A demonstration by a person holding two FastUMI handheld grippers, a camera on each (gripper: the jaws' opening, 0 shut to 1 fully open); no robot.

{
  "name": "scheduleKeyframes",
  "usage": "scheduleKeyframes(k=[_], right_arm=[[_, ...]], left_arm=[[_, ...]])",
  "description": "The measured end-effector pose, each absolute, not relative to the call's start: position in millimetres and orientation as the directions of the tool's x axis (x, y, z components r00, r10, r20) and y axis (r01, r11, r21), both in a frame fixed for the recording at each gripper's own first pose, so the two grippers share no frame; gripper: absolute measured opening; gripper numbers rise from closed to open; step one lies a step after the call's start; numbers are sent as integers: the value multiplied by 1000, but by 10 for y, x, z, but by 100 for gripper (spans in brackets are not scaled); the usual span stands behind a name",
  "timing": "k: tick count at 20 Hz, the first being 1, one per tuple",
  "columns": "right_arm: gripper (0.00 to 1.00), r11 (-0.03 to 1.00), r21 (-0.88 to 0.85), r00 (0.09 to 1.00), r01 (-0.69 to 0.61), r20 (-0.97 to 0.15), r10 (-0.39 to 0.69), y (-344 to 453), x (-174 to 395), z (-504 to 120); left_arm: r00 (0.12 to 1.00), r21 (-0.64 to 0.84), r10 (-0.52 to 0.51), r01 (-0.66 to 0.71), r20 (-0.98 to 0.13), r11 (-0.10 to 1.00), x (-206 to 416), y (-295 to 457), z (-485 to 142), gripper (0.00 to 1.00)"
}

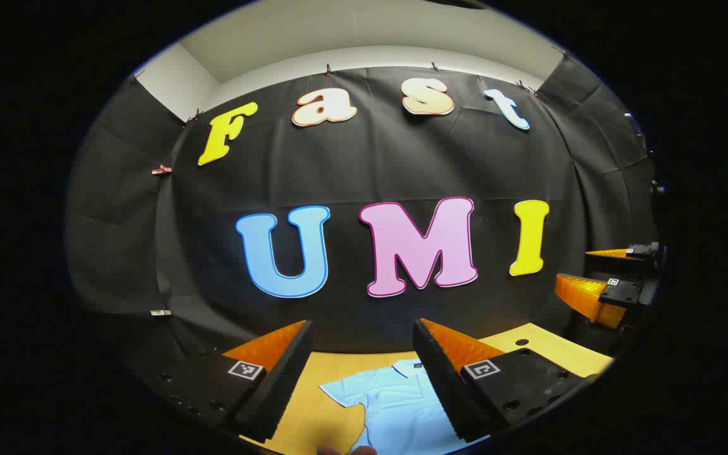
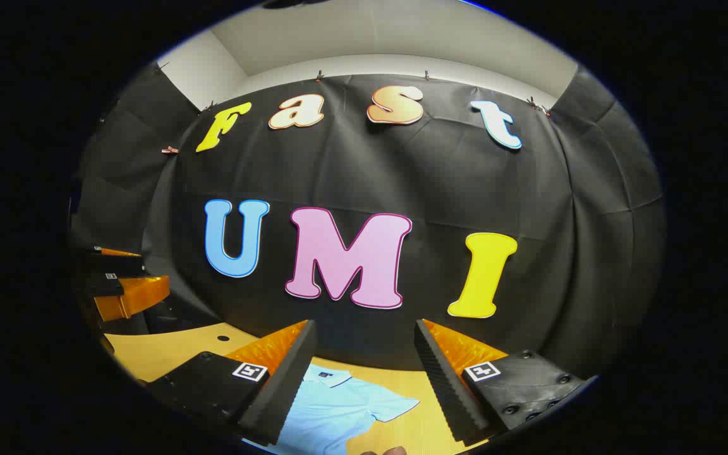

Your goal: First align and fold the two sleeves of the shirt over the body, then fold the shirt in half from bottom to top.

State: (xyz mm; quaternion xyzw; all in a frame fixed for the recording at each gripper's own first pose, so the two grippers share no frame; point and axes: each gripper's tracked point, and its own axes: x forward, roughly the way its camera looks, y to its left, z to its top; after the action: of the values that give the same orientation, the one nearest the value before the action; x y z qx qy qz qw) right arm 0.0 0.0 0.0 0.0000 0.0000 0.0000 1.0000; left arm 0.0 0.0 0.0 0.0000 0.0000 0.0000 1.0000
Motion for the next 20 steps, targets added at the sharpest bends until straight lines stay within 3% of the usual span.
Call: scheduleKeyframes(k=[15,18,20], right_arm=[[97,998,-23,998,65,12,-65,188,-133,99],[96,998,-15,997,66,-47,-67,157,-55,-96],[96,998,11,985,54,-166,-52,109,105,-470]], left_arm=[[999,-26,-44,44,-31,999,137,218,-126,99],[998,-24,-54,53,-36,998,159,191,-166,99],[998,-24,-54,53,-41,998,165,176,-206,99]])
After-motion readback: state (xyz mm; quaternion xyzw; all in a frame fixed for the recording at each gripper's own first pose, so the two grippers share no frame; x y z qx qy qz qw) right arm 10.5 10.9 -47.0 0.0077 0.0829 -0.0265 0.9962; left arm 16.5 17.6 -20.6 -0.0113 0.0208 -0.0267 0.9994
